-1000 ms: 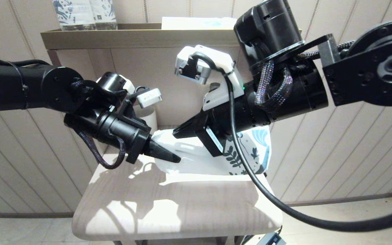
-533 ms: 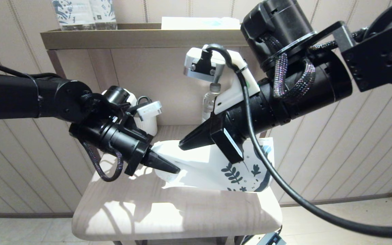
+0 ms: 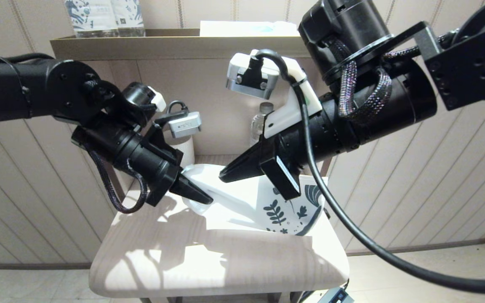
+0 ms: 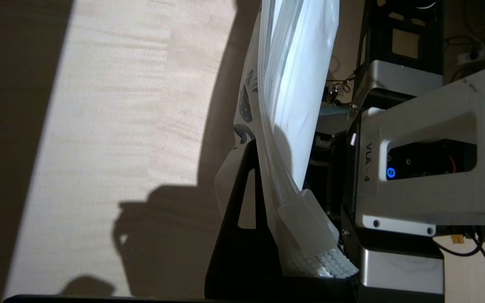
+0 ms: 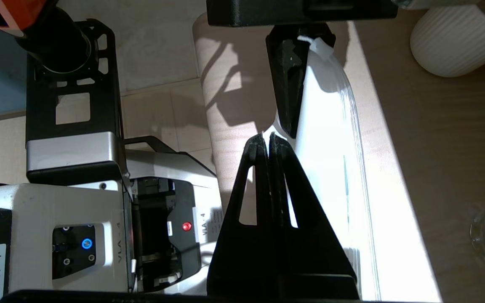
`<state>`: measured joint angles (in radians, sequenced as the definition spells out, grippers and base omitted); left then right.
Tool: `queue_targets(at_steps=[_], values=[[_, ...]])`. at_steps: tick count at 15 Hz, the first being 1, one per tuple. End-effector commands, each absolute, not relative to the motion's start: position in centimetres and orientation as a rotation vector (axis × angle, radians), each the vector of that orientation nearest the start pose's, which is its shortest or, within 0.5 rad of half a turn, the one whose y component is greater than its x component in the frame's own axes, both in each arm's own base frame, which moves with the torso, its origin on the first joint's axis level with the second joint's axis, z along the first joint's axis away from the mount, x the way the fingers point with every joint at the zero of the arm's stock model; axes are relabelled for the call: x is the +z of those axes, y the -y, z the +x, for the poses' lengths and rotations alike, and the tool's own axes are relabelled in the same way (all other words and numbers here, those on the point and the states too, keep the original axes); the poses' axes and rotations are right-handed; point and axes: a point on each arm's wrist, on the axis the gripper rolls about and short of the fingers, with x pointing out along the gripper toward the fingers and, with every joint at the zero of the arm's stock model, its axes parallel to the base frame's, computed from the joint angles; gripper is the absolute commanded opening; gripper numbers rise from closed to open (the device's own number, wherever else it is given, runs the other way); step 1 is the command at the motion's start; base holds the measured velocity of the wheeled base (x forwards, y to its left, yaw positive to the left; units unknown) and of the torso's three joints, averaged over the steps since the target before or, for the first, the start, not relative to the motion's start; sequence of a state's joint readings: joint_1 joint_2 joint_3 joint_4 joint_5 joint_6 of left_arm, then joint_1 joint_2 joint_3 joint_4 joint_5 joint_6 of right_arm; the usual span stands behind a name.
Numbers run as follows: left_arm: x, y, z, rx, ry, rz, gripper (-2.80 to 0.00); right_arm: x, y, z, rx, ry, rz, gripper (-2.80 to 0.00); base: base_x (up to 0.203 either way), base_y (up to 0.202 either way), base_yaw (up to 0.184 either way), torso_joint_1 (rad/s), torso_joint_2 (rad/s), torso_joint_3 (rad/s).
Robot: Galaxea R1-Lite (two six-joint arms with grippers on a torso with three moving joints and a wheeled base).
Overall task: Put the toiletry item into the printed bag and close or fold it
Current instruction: Close the strorage bag and place it on the desk
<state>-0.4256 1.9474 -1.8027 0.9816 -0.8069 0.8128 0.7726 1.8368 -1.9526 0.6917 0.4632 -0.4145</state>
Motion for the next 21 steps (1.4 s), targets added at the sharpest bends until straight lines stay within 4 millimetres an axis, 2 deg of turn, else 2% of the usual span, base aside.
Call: queue_targets(at_steps=[1,3,4,15,21], values=[[26.0,15.8,29.0,-1.472,-0.666,0.455,-2.80,33.1,-23.6,22.6,1.321,-0.344,-0.445,-2.80,0.000,0.000,0.000,0.000,0.00,0.000],[26.0,16.5,28.4,-1.478,-0.686,0.490,-2.80,33.1,-23.8,22.7,1.339,-0.328,-0.435,-2.80,0.000,0.000,0.000,0.000,0.00,0.000],[26.0,16.7,28.2,-1.484,-0.688,0.490,-2.80,33.1,-23.8,22.7,1.339,-0.325,-0.437,0.00,0.000,0.000,0.000,0.000,0.00,0.000],[26.9,16.6,26.6,-1.509,-0.706,0.480,-2.80,34.1,-23.2,21.9,1.340,-0.276,-0.432,0.00,0.000,0.000,0.000,0.000,0.00,0.000],[27.0,16.7,26.2,-1.522,-0.716,0.476,-2.80,33.6,-23.8,22.4,1.348,-0.284,-0.435,0.00,0.000,0.000,0.000,0.000,0.00,0.000]])
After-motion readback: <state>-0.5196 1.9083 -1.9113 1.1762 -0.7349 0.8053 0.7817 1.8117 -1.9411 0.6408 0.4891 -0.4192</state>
